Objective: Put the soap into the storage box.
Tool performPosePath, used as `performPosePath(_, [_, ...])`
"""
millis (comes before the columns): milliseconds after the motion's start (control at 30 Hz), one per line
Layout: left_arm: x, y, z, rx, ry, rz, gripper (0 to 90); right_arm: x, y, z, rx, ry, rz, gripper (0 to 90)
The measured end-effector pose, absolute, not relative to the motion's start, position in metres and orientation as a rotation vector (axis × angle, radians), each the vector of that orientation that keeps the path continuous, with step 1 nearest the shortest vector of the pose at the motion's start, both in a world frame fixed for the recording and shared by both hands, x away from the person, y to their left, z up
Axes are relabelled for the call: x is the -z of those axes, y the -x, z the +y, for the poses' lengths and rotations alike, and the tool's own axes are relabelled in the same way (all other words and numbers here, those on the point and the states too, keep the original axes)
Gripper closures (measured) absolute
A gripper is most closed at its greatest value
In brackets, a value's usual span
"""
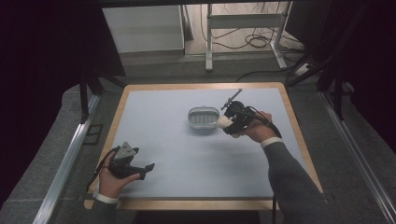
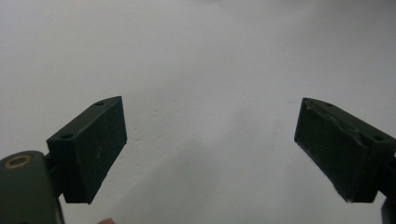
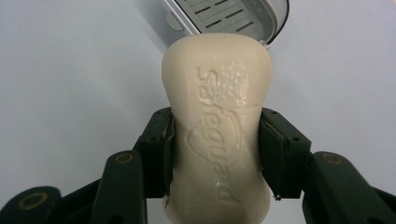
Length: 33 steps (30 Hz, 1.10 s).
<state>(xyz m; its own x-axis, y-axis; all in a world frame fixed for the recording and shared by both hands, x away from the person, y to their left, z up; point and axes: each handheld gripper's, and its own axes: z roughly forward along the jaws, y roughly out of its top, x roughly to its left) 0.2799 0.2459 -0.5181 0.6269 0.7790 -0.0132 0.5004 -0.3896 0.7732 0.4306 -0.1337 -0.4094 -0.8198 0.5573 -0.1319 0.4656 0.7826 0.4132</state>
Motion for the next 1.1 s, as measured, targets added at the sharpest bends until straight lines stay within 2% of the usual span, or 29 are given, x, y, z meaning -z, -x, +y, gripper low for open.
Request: performPosePath(1100, [0.520, -0.280, 0.246, -0.453, -2.081, 0.997, 9.8, 0.415, -0.470, -0.107, -0.493, -0.714, 2.753, 49.8])
